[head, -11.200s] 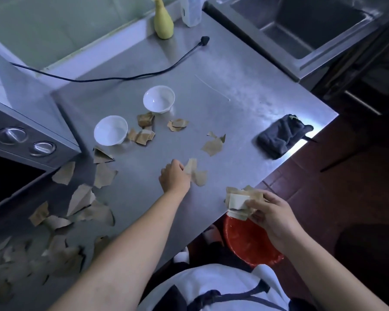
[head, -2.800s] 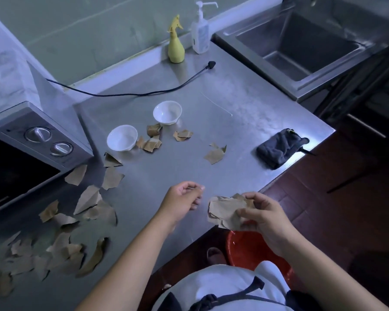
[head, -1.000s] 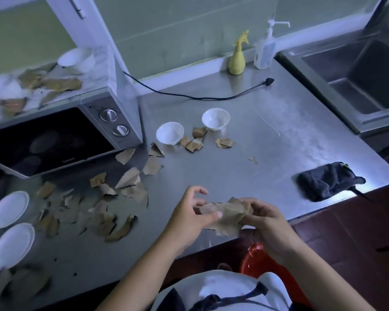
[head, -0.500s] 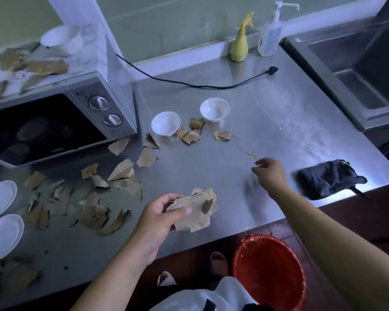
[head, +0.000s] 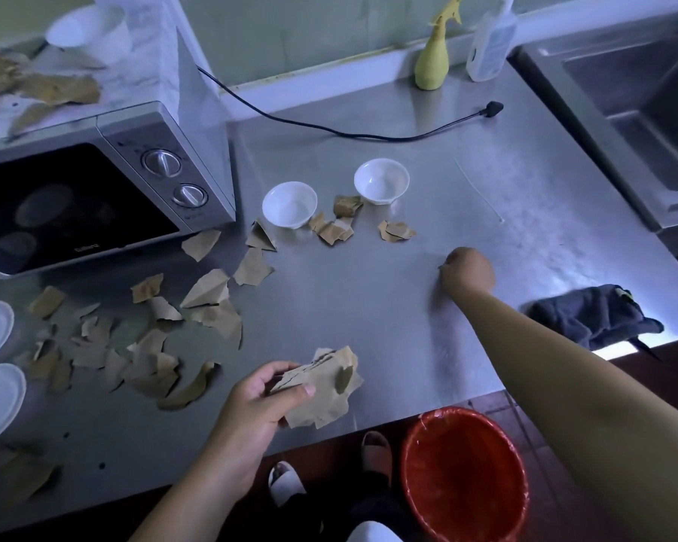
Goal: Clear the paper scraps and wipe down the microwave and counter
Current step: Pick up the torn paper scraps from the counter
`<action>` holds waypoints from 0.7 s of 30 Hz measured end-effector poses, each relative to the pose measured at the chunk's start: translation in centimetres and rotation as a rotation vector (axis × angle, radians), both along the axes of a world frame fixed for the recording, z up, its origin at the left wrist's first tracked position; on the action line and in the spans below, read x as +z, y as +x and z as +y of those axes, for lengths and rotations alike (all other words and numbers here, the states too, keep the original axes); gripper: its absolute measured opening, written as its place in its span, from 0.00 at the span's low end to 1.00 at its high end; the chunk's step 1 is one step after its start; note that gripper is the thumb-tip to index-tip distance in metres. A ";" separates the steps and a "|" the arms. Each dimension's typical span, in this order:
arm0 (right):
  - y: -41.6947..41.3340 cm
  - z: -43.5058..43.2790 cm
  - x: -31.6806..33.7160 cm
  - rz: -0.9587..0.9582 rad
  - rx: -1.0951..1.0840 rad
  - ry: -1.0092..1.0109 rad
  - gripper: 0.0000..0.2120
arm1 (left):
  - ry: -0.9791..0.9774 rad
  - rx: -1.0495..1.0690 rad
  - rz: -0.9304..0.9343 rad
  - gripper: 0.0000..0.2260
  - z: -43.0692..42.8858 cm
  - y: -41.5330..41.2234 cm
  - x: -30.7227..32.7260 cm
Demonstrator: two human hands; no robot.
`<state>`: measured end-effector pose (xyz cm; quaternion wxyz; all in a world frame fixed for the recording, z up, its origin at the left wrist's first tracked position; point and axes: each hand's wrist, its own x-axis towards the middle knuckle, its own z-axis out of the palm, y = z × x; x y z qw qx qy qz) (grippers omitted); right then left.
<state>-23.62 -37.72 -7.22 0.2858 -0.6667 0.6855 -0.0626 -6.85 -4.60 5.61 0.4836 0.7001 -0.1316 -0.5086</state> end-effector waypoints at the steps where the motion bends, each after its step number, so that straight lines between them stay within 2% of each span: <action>1: 0.0 -0.1 -0.1 0.003 -0.005 0.004 0.08 | 0.005 -0.001 0.001 0.18 0.1 0.0 -0.1; 6: -0.5 -0.1 -0.9 0.001 -0.005 0.082 0.10 | 0.024 0.005 -0.002 0.12 0.4 0.2 -0.4; 10: -1.0 1.2 -1.3 -0.027 0.057 0.065 0.05 | 0.022 0.010 -0.001 0.11 0.3 0.3 -0.1; 17: -3.1 3.8 -0.9 0.010 0.092 0.074 0.03 | 0.023 0.011 0.019 0.09 -0.8 -0.3 -0.5; 19: -3.8 4.9 -0.2 -0.024 0.059 0.110 0.02 | 0.023 0.002 0.019 0.09 -1.1 -0.9 -0.5; 21: -4.1 6.9 1.1 -0.141 -0.015 0.153 0.04 | 0.020 0.000 0.010 0.09 -1.2 -1.2 -0.7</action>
